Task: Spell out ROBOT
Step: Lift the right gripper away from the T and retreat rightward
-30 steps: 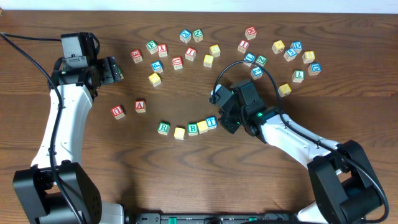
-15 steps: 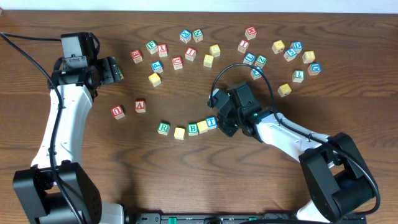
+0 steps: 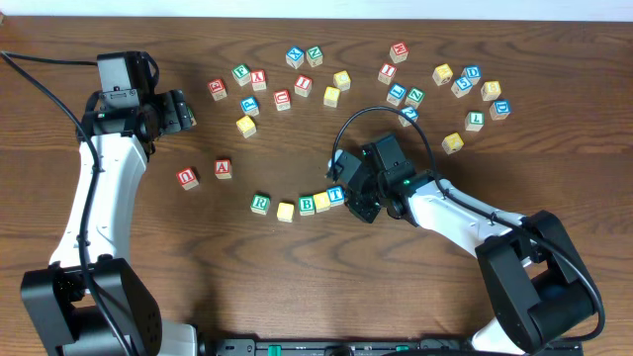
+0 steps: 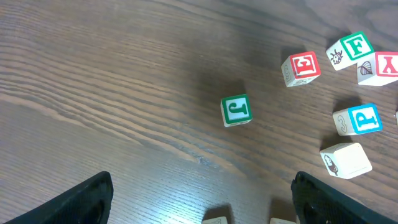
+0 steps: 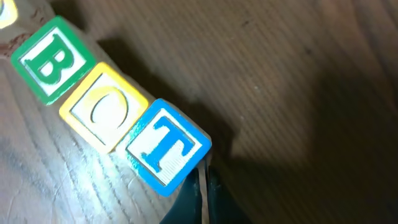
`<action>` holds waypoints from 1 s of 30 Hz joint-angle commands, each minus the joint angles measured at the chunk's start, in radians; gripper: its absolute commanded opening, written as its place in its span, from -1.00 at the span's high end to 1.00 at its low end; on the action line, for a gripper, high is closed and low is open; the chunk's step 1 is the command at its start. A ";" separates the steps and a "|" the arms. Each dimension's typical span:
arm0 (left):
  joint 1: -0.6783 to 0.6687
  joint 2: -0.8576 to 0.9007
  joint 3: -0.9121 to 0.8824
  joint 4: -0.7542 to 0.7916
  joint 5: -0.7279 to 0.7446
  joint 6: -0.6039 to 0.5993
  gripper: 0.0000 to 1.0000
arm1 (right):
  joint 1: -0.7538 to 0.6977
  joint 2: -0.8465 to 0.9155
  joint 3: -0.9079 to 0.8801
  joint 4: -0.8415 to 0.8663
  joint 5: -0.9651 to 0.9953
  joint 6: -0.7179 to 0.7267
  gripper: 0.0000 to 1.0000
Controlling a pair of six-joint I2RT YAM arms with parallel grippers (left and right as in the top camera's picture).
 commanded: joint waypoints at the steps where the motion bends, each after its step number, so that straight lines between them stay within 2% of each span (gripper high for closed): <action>1: 0.003 -0.022 -0.005 0.001 -0.010 -0.005 -0.81 | 0.011 0.002 0.013 -0.006 -0.048 -0.056 0.97; 26: 0.003 -0.023 -0.005 0.001 -0.010 -0.005 -0.80 | 0.010 0.002 0.013 -0.050 -0.094 -0.126 0.97; 30: 0.003 -0.022 -0.005 0.000 -0.010 -0.005 -0.81 | 0.001 -0.003 0.019 -0.042 -0.021 -0.037 0.97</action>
